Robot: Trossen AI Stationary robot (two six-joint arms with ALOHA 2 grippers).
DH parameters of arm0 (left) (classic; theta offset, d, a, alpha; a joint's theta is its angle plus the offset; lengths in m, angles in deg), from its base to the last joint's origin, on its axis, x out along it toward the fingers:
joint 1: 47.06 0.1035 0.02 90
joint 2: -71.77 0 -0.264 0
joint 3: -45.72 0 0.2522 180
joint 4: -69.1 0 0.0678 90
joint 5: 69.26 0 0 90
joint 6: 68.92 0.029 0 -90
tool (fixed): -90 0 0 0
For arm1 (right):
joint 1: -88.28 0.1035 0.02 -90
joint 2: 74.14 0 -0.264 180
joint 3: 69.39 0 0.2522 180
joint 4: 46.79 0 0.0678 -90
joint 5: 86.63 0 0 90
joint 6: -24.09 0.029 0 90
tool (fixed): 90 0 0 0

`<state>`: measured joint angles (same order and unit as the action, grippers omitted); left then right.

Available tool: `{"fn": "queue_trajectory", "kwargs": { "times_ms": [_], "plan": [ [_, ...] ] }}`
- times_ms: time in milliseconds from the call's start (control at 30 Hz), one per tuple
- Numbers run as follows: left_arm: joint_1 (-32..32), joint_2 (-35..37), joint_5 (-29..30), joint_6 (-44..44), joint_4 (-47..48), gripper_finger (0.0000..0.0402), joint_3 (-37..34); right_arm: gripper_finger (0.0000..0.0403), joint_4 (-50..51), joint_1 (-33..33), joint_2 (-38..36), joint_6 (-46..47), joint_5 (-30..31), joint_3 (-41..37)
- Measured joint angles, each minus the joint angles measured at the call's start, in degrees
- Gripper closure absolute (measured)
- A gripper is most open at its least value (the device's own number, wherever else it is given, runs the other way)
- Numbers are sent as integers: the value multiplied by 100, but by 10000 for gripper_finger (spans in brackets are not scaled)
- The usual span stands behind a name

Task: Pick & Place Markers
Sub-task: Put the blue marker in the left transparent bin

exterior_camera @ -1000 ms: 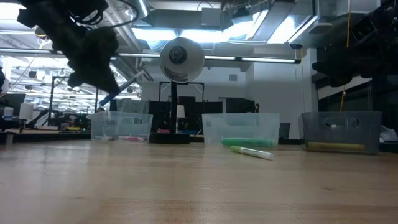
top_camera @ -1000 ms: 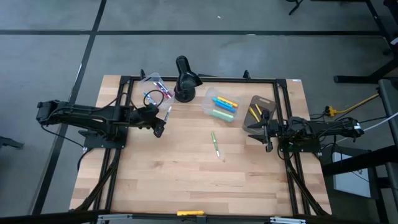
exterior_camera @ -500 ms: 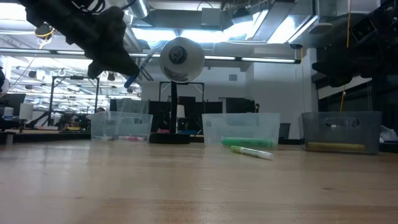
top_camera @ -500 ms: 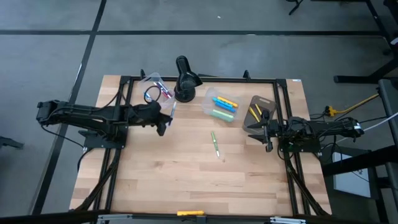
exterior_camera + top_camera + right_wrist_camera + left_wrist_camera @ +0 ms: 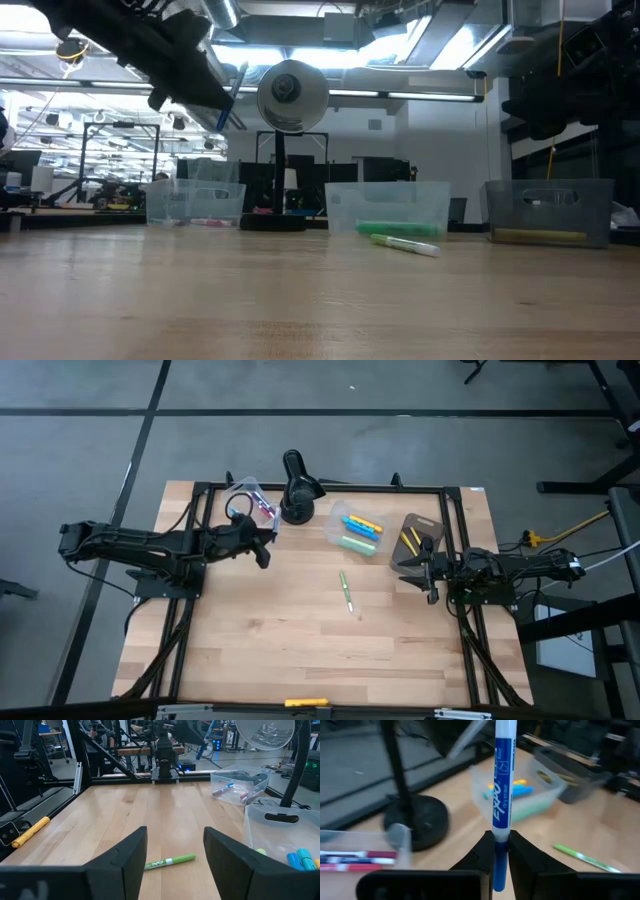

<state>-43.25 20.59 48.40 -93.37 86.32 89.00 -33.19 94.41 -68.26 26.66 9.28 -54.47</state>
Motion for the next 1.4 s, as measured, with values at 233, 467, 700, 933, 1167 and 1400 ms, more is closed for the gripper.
{"fn": "queue_trajectory", "kwargs": {
  "times_ms": [233, 467, 700, 933, 1167, 1400],
  "plan": [
    [281, 0, 569, 282, 4, 373, 0, 209, 1, -1, -1, 2, 0, -1],
    [770, 0, 584, 604, 232, 373, 0, 209, 1, -1, 0, 1, 0, -1],
    [1194, 0, 582, 1112, 328, 373, 0, 209, 0, -2, -1, 2, 0, 1],
    [1553, 0, 595, 1756, 651, 373, 0, 209, 1, -1, 0, 1, -2, 0],
    [1808, 0, 602, 2280, 1211, 373, 2, 209, 2, -1, 1, 1, -2, -1],
    [1817, 0, 631, 2902, 1294, 373, 7, 209, 2, 0, 0, 1, -1, 1]
  ]
}}
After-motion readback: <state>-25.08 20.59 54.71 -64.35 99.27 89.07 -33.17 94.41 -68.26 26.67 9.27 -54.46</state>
